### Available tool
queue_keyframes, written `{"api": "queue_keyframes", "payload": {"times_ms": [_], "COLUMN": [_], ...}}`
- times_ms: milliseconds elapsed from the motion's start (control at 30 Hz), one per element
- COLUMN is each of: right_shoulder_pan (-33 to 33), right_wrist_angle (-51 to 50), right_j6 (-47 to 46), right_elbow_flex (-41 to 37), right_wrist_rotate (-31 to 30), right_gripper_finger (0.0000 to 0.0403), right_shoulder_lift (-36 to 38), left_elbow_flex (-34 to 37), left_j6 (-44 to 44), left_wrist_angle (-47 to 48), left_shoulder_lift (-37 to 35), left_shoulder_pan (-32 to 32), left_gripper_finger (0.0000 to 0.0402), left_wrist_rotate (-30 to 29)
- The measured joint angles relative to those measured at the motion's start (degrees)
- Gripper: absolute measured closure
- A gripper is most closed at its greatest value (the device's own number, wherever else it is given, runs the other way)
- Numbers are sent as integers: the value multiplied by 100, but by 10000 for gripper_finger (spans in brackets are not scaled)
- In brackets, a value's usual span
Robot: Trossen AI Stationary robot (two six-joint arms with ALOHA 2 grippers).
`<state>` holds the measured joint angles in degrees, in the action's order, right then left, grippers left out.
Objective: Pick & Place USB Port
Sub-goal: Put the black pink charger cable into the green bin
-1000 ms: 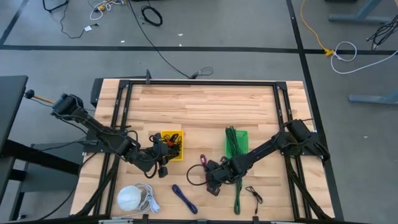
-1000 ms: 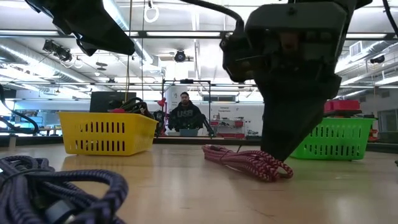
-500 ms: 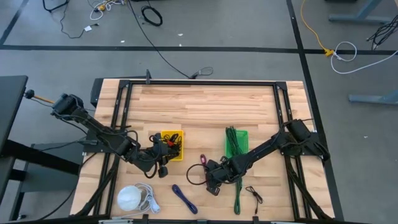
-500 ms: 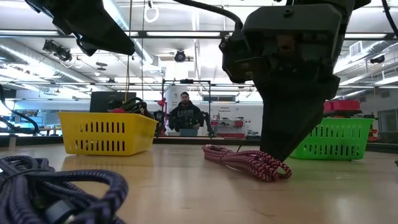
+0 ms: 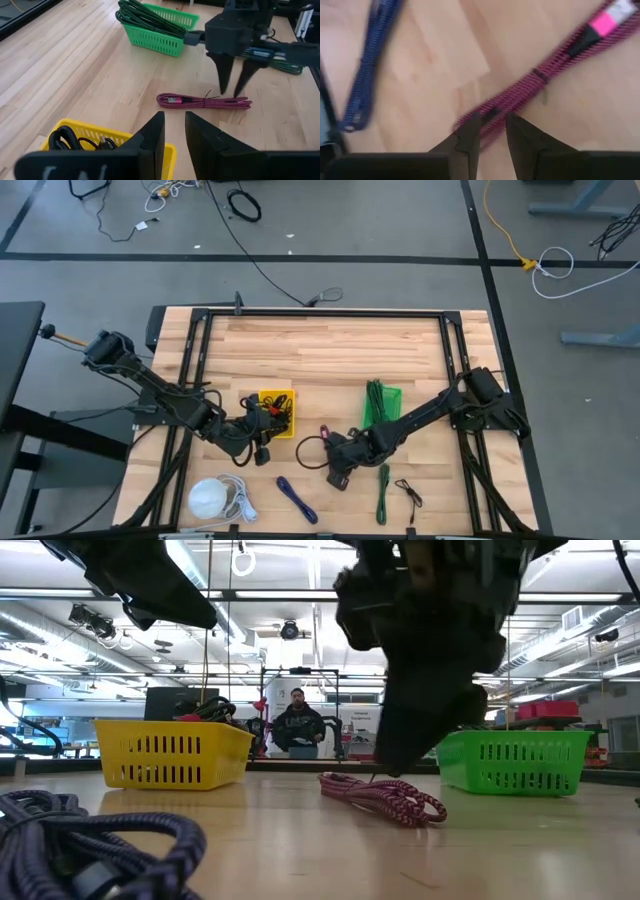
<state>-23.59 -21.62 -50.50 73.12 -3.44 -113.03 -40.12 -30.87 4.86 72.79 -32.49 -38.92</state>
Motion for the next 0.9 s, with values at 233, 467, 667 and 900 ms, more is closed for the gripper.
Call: {"api": "queue_keyframes", "payload": {"times_ms": [233, 467, 667, 900], "right_shoulder_pan": [-79, -139, -138, -136], "right_wrist_angle": [160, 109, 179, 163], "right_j6": [-88, -223, -263, 21], "right_elbow_flex": [0, 2, 2, 14], "right_wrist_rotate": [65, -56, 111, 142], "right_gripper_finger": [307, 307, 307, 320], "right_shoulder_lift": [-17, -53, -253, -292], "left_elbow_flex": [0, 0, 0, 0], "left_j6": [-2, -4, -4, -4], "left_wrist_angle": [0, 0, 0, 2], "left_shoulder_lift": [0, 0, 2, 2], "left_shoulder_pan": [0, 0, 0, 0], "left_gripper_finger": [321, 321, 321, 321], "left_wrist_rotate": [0, 0, 0, 0]}}
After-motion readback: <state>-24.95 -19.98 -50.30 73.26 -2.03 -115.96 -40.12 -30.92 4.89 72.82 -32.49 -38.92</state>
